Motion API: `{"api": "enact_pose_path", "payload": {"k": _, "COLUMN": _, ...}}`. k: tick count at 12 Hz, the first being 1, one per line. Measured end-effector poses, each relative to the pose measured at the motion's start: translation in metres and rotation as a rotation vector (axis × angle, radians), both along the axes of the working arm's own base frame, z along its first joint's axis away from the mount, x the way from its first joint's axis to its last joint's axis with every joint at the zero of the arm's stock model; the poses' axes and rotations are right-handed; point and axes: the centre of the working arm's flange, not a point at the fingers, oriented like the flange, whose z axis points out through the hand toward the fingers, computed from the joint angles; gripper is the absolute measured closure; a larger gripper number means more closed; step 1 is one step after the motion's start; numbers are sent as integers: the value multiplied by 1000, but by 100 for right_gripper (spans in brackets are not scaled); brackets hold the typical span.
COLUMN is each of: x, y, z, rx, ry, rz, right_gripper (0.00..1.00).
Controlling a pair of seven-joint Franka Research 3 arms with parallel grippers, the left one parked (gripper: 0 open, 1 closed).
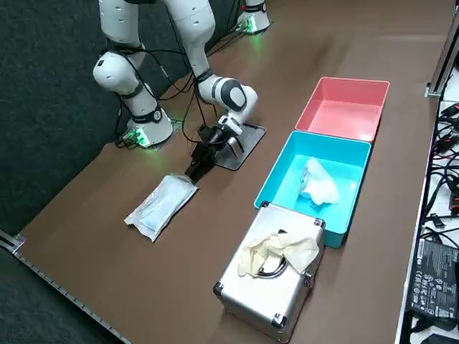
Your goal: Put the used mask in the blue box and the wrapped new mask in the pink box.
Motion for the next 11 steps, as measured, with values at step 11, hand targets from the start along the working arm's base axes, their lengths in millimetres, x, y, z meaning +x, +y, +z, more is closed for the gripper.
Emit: {"api": "enact_pose_path", "payload": {"k": 11, "x": -11, "y": -4, "z": 1, "rx": 69, "ry": 21, "rz": -74, "right_gripper": 63}}
